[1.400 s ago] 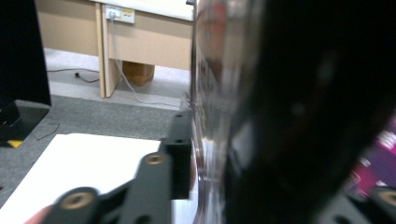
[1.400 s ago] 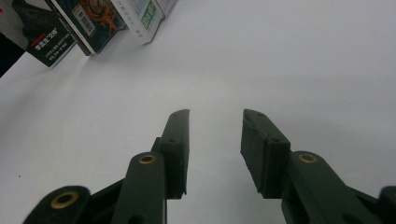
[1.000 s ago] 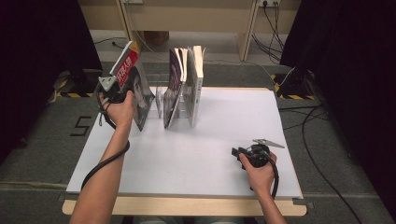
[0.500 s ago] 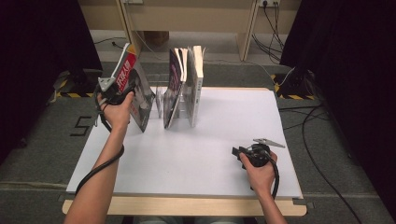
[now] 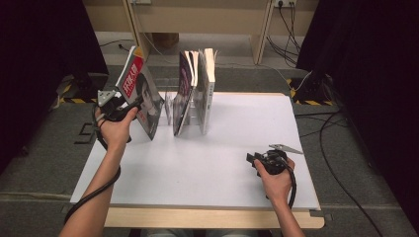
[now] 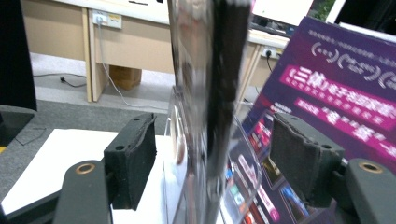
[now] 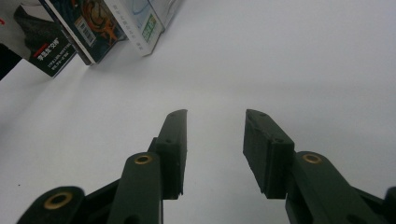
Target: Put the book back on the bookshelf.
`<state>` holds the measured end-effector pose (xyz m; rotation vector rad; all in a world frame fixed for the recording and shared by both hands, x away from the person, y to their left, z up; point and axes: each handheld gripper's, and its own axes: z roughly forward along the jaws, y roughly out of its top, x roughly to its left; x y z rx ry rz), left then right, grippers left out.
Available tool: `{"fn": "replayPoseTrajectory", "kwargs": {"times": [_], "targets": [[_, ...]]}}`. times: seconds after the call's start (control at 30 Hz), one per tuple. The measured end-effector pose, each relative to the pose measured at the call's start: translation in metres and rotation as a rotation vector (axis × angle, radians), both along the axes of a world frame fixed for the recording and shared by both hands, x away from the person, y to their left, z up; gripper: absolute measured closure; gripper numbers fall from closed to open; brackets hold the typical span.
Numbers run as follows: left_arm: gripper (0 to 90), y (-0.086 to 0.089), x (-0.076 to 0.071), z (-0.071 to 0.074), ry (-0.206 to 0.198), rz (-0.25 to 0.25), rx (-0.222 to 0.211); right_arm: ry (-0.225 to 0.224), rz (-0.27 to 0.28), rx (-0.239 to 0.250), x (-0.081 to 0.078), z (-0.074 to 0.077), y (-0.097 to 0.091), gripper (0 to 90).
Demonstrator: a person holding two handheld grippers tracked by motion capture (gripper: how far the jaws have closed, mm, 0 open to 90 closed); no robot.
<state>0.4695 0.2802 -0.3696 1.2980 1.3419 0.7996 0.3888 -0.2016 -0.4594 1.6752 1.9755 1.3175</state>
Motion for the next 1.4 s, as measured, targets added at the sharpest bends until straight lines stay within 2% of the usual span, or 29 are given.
{"fn": "replayPoseTrajectory", "kwargs": {"times": [0.23, 0.27, 0.33, 0.37, 0.5, 0.6, 0.77, 1.07, 1.1, 1.4], "targets": [[30.0, 0.006, -0.015, -0.001, 0.017, -0.013, 0.029, 0.008, -0.006, -0.007, 0.000, 0.002, -0.002, 59.5], [29.8, 0.008, -0.021, -0.002, 0.026, -0.025, 0.047, 0.005, -0.006, -0.013, 0.000, 0.003, -0.003, 59.4], [29.6, 0.009, -0.025, -0.003, 0.028, -0.030, 0.058, 0.004, -0.008, -0.016, 0.001, 0.004, -0.004, 59.2], [29.5, 0.011, -0.031, -0.005, 0.038, -0.042, 0.066, 0.009, -0.013, -0.016, 0.002, 0.006, -0.004, 59.0], [29.4, 0.017, -0.042, -0.011, 0.061, -0.056, 0.081, 0.009, -0.018, -0.019, 0.003, 0.008, -0.005, 58.9], [29.4, 0.020, -0.047, -0.014, 0.070, -0.061, 0.075, 0.012, -0.018, -0.025, 0.004, 0.009, -0.005, 58.8], [29.5, 0.026, -0.062, -0.019, 0.080, -0.068, 0.092, 0.010, -0.018, -0.044, 0.006, 0.012, -0.007, 58.7], [29.5, 0.030, -0.077, -0.028, 0.102, -0.083, 0.106, 0.016, -0.023, -0.043, 0.006, 0.015, -0.007, 58.5], [29.5, 0.031, -0.081, -0.032, 0.111, -0.089, 0.110, 0.009, -0.017, -0.056, 0.006, 0.015, -0.008, 58.4], [29.2, 0.037, -0.099, -0.045, 0.136, -0.098, 0.110, 0.004, -0.021, -0.071, 0.005, 0.017, -0.011, 58.4]]}}
